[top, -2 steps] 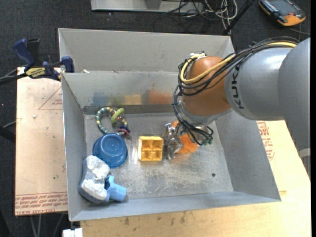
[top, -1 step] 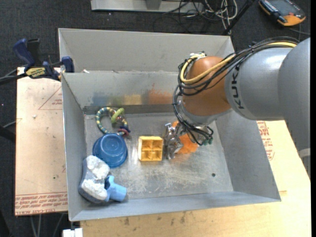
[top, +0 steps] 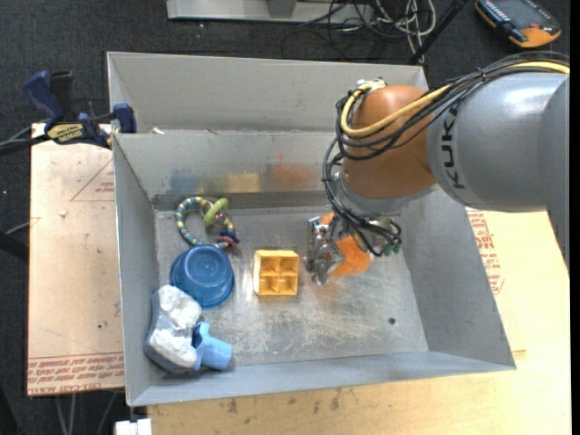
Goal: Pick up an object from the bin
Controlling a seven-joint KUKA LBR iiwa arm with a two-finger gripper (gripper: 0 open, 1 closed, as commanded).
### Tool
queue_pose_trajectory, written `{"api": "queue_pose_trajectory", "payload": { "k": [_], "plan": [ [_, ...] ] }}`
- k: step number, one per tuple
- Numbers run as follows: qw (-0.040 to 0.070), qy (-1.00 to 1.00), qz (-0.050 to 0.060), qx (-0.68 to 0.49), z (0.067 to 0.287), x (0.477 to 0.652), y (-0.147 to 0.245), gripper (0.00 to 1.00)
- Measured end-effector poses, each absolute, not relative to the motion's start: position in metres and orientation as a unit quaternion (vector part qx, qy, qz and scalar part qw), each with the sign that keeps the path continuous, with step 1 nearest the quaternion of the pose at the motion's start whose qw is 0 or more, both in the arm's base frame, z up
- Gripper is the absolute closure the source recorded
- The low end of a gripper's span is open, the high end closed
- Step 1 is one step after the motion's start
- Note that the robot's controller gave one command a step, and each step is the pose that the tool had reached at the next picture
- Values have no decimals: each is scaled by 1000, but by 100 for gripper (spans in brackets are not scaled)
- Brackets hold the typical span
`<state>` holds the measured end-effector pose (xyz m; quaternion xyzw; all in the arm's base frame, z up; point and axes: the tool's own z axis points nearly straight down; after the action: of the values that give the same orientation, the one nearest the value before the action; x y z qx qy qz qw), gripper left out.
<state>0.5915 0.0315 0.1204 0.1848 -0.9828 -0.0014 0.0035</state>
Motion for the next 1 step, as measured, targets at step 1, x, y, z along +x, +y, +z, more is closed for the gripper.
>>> {"api": "queue_pose_trajectory", "payload": {
  "k": [1],
  "plan": [
    [-1,-959,-1,283,210,582,50,100]
  ]
}}
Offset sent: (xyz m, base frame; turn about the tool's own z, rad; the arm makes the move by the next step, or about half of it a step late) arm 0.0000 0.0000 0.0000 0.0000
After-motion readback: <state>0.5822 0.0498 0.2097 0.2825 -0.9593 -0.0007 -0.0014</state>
